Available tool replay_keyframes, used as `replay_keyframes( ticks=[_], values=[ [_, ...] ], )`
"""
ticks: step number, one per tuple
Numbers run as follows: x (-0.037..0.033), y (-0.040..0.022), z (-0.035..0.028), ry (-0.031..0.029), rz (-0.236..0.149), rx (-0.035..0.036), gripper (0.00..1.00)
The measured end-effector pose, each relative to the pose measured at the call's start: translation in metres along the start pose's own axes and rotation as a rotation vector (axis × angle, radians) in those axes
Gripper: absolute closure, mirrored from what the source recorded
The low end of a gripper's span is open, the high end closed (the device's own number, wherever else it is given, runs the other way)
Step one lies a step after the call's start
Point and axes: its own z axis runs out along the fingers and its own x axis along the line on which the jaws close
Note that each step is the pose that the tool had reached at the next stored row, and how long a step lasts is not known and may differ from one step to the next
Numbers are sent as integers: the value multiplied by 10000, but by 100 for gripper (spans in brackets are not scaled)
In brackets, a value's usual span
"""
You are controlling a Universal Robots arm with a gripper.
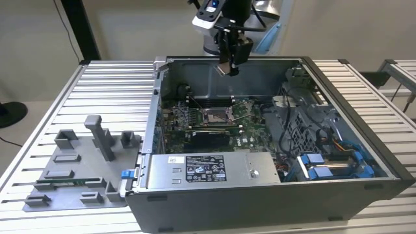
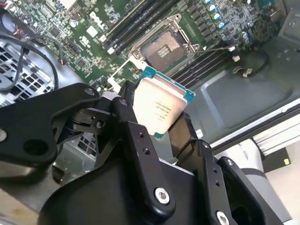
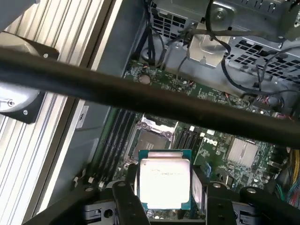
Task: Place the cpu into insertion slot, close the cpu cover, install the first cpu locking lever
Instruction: 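Place the cpu into insertion slot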
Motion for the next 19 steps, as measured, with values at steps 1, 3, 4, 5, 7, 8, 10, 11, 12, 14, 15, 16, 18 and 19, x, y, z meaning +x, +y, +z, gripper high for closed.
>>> replay_keyframes(
  ticks=[1, 3, 4, 5, 7, 8, 10, 11, 12, 14, 15, 16, 18, 19],
  values=[
    [0, 0, 0, -10, 124, -1, 100],
    [0, 0, 1, -32, 386, -5, 100],
    [0, 0, 1, -43, 515, -7, 100],
    [0, 0, 1, -54, 653, -9, 100],
    [0, 0, 2, -77, 914, -13, 100],
    [0, 0, 2, -88, 1046, -15, 100],
    [0, 0, 3, -111, 1307, -19, 100],
    [0, 0, 4, -122, 1439, -23, 100],
    [0, 0, 4, -135, 1581, -24, 100],
    [0, -1, 5, -158, 1844, -30, 100],
    [0, -1, 6, -169, 1975, -33, 100],
    [0, -1, 6, -181, 2109, -35, 100],
    [0, -1, 7, -204, 2378, -40, 100],
    [0, -1, 7, -215, 2500, -43, 100]
  ],
)
